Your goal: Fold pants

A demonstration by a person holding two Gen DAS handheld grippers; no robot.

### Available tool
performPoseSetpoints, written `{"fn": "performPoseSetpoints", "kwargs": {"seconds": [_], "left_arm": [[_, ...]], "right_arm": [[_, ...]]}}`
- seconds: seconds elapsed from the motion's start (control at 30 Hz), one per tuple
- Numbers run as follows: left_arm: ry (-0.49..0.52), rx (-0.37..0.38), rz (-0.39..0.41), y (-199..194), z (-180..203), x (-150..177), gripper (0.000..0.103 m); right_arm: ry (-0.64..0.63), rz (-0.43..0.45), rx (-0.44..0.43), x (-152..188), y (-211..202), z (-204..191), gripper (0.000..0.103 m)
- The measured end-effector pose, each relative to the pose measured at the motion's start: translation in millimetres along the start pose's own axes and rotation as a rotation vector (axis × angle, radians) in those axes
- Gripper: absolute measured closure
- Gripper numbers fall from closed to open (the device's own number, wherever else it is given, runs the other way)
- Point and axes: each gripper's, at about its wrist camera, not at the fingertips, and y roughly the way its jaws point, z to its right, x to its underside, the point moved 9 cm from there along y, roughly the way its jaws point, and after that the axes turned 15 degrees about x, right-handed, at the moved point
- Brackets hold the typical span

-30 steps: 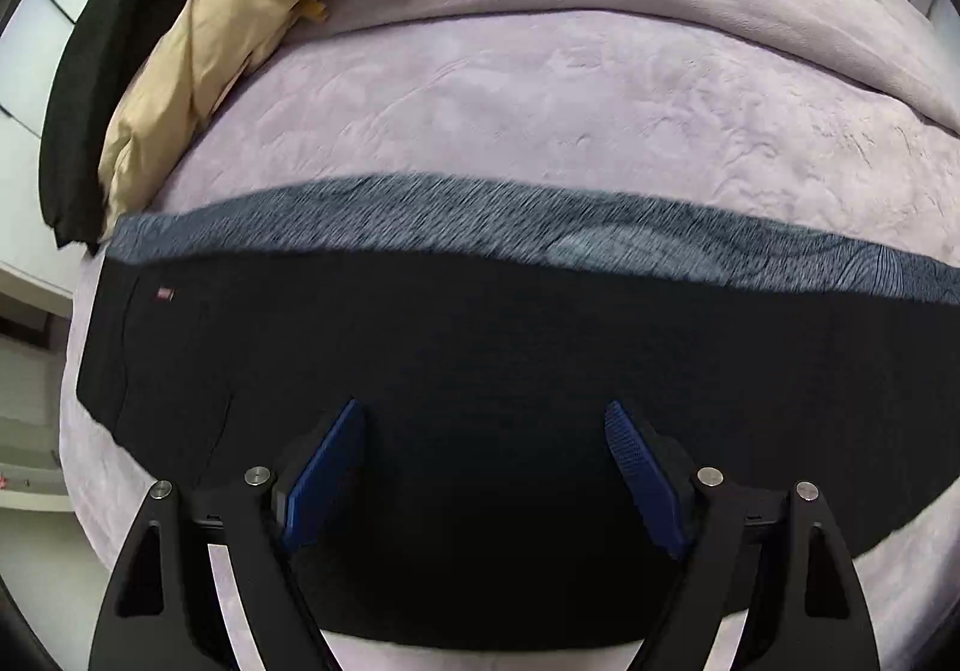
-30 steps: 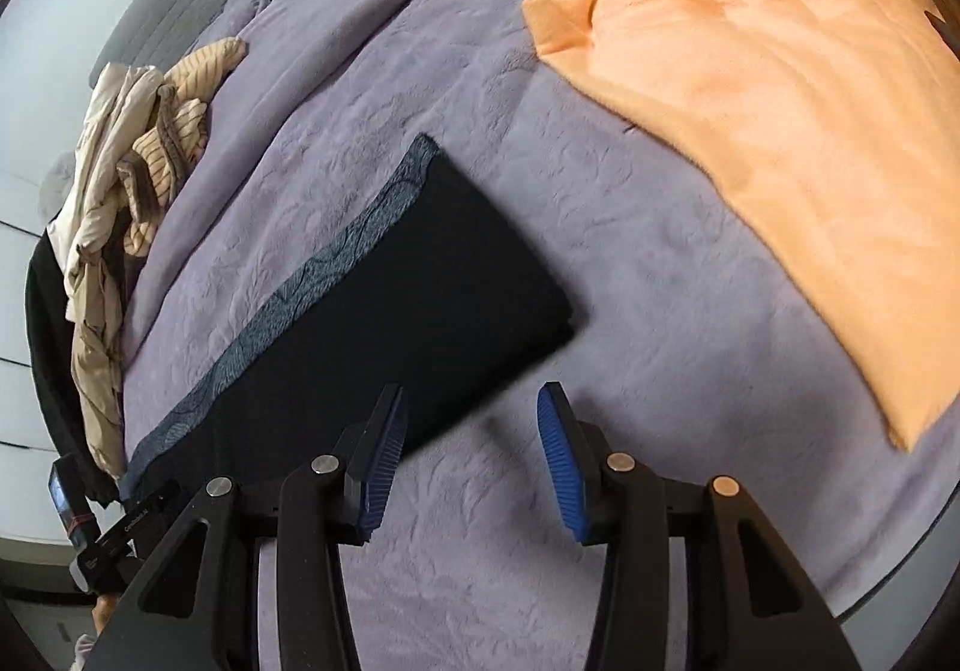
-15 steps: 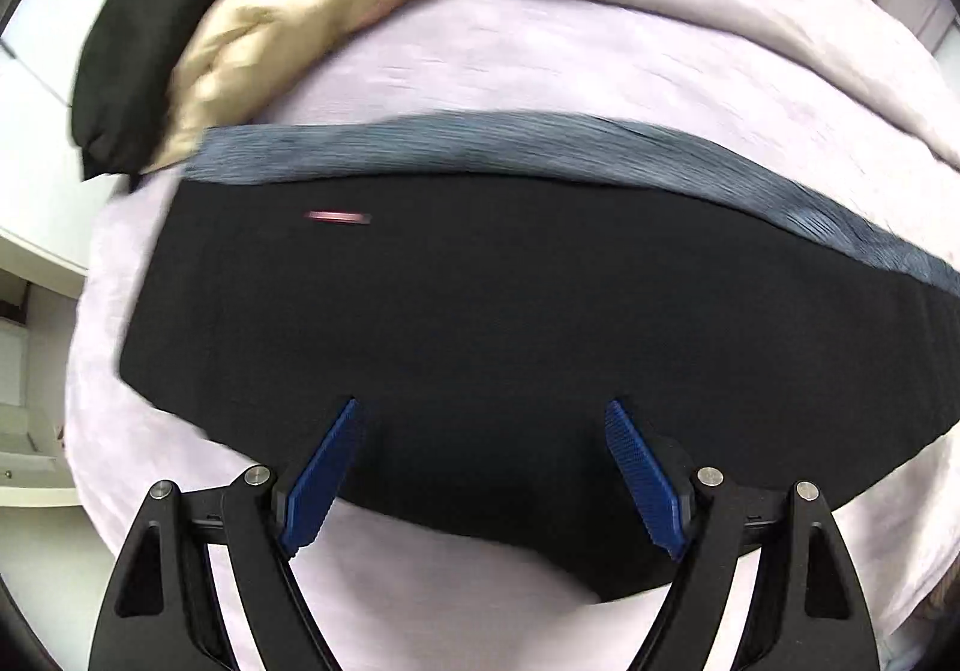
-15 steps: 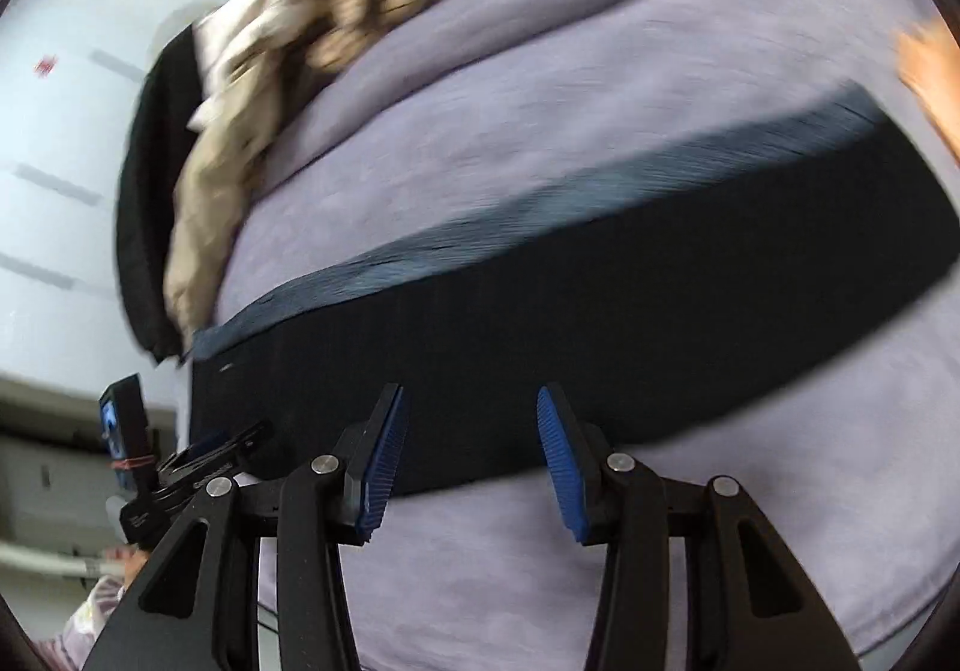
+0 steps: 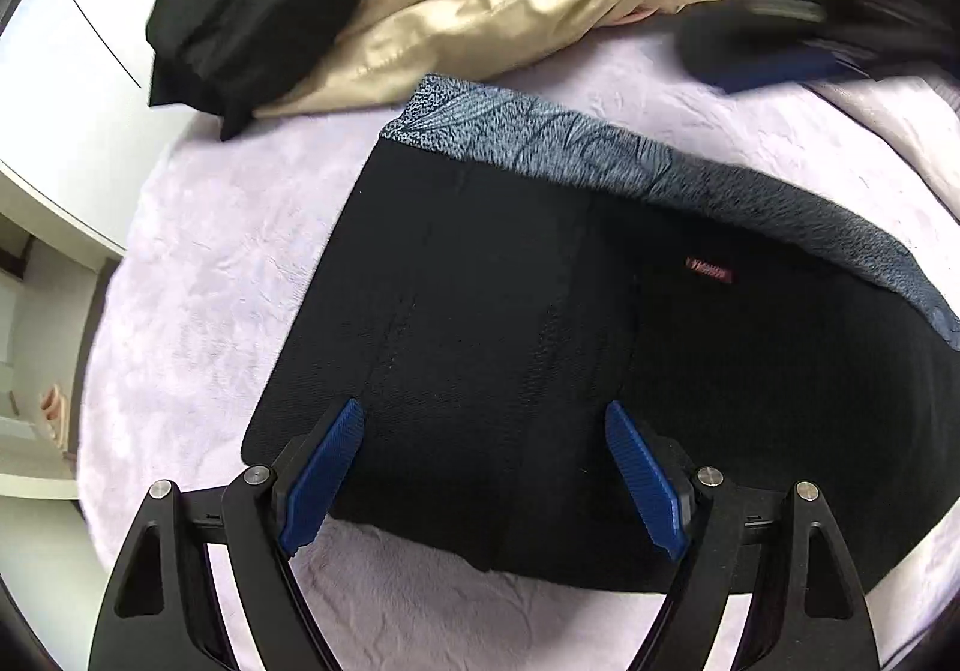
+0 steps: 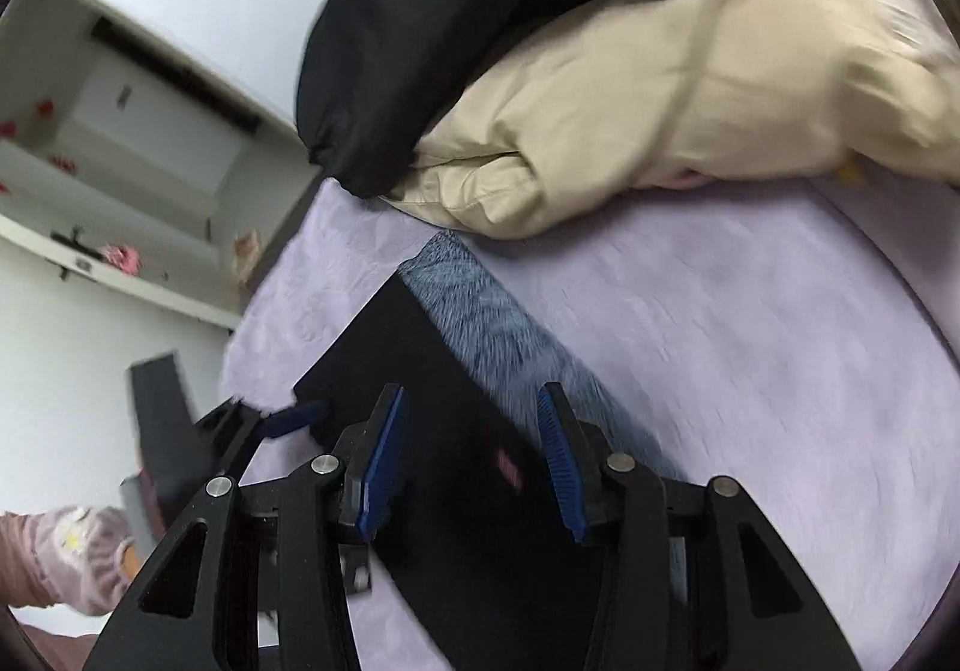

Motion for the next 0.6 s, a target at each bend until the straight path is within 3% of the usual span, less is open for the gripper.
{"fn": "performPoseSetpoints", "kwargs": {"seconds": [0.2, 0.23, 0.27, 0.4, 0.6], "left_arm": [[0.006, 0.025, 0.068, 1, -3, 9, 0.018], [0.002, 0.030, 0.076, -2, -3, 11, 0.018], [-0.004, 0.033, 0.080, -5, -4, 14, 0.018], [-0.036, 0.051, 0.086, -12, -12, 21, 0.018], [0.010, -0.003, 0.062, -4, -17, 22, 0.018]], "right_arm": [[-0.111, -0.118, 0.029, -20, 63, -19, 0.054], [-0.122, -0.128, 0.039, -18, 66, -20, 0.062], [-0.125, -0.127, 0.040, -18, 66, -21, 0.096], [-0.198, -0.055, -0.022, -22, 42, -47, 0.098], [-0.165, -0.089, 0.120, -23, 83, -39, 0.097]]}}
